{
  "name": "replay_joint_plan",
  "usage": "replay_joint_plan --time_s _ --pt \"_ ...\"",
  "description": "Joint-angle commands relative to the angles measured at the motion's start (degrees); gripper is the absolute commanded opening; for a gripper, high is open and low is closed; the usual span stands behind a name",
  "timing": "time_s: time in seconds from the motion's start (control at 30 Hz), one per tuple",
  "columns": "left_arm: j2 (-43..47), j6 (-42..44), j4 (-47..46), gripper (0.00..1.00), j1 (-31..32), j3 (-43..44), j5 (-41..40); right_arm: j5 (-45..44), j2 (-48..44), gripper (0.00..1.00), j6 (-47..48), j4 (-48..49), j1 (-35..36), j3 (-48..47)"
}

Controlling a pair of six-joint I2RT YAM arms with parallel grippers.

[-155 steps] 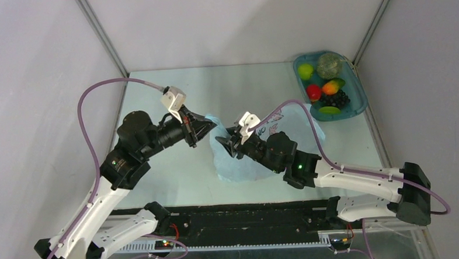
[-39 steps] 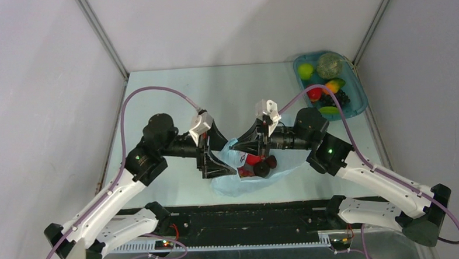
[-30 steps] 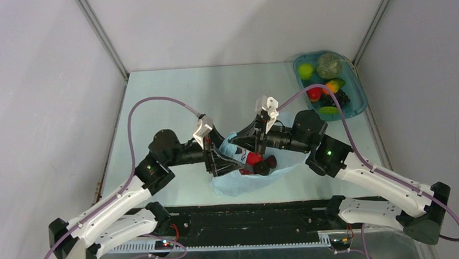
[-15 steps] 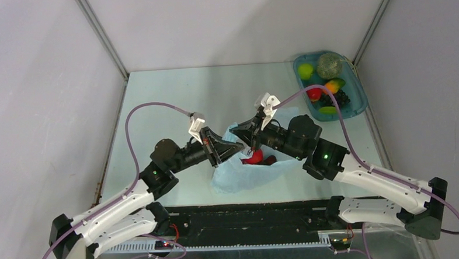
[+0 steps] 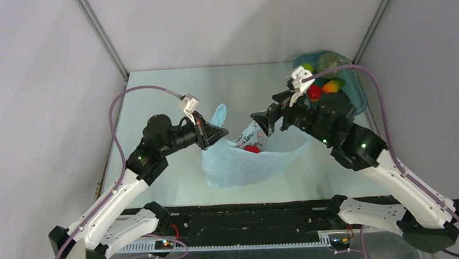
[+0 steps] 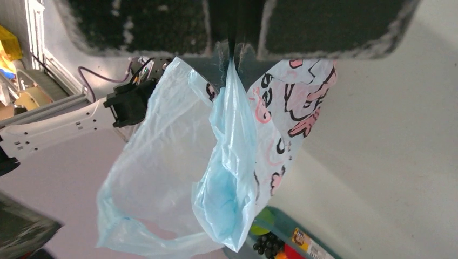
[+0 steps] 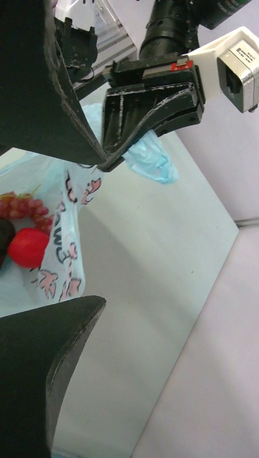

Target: Place the fake fruits into the plastic bag and tie a complex knot

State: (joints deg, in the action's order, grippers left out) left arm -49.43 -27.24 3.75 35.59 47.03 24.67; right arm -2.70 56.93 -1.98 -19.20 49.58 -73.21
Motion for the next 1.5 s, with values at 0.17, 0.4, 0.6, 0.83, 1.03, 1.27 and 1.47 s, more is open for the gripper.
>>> replay_joint_plan --time_s 0.17,0.4,0.6,0.83,1.03,1.27,1.47 --pt "-3.80 6.66 8.17 0.00 -6.11 5.80 9.45 0.18 -6.33 0.96 -3.26 -24.74 -4.90 -6.99" --pt "-5.05 7.36 7.80 0.00 -7.72 6.35 12.59 4.12 -8.72 0.82 -5.33 -37.90 -6.96 -8.85" --pt "-5.07 7.21 6.66 0.00 -8.12 5.94 13.88 5.51 -9.17 0.70 -3.93 -36.91 -7.11 -7.48" --pt "-4.08 7.53 7.20 0.00 -8.35 6.05 14.15 8.51 -4.72 0.53 -0.99 -33.29 -7.30 -7.04" --pt "-3.35 10.70 10.06 0.00 -8.35 6.68 13.43 13.02 -3.71 0.23 -3.02 -25.79 -8.00 -5.12" --pt "-2.20 17.78 17.01 0.17 -8.36 11.29 11.30 16.54 -4.20 0.00 -4.21 -17.49 -9.80 -1.61" --pt "-0.73 23.05 20.86 0.90 -8.35 18.65 4.08 21.43 -9.36 0.00 -10.99 -2.72 -12.35 7.44"
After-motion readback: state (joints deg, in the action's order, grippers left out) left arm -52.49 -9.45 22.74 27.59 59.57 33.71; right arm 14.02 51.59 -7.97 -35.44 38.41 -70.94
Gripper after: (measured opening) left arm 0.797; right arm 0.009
